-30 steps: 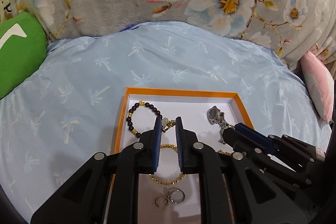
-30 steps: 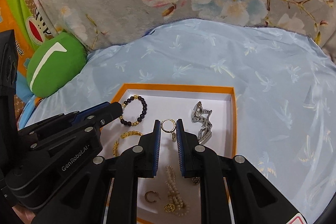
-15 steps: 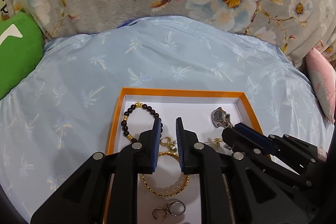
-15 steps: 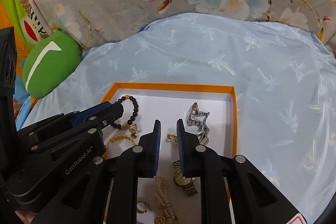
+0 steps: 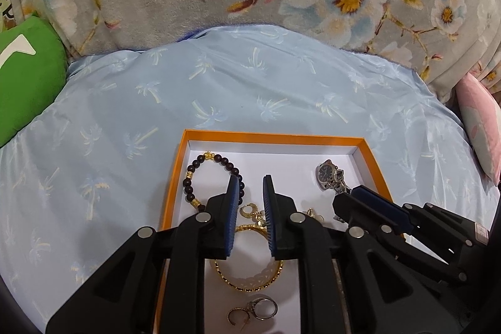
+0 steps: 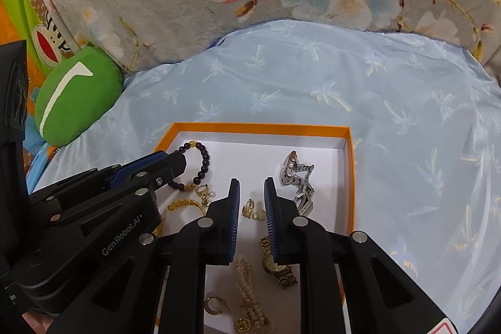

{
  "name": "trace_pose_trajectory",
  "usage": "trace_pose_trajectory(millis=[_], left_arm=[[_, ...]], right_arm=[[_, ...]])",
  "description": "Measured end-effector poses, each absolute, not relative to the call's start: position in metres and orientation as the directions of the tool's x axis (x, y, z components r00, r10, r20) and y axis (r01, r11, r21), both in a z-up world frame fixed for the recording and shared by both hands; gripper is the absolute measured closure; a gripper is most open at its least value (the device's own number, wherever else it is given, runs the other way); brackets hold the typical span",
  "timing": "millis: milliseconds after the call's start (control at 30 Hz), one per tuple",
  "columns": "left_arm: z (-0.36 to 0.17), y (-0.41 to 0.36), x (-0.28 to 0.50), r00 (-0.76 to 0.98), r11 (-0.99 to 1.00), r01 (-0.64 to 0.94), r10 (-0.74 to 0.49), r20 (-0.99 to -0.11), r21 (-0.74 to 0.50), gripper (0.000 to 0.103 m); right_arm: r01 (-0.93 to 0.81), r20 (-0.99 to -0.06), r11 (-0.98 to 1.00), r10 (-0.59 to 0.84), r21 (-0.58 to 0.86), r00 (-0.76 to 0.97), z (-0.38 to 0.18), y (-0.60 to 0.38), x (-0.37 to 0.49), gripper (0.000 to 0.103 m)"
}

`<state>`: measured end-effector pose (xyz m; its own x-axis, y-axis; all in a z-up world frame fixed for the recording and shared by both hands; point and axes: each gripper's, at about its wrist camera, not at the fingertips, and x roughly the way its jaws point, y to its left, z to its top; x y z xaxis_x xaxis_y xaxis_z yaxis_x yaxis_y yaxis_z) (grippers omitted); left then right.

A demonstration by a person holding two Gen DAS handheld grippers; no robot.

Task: Organize jewelry
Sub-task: 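Carry both pearl earrings into the orange box and release them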

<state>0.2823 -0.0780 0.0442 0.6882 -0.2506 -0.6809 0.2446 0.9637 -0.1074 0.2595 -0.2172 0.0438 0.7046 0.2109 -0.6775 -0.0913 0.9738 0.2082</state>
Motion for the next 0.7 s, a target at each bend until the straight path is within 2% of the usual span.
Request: trace_pose_trajectory(millis=[700], left_arm=[[0.078,-0.075,0.247,0.722,0.961,0.257,-0.263,-0.640,-0.105,0.089]], right_arm=[[-0.091,-0.644,0.973,0.208,0.211,0.736,0.076,-0.217,0.223,0.087]])
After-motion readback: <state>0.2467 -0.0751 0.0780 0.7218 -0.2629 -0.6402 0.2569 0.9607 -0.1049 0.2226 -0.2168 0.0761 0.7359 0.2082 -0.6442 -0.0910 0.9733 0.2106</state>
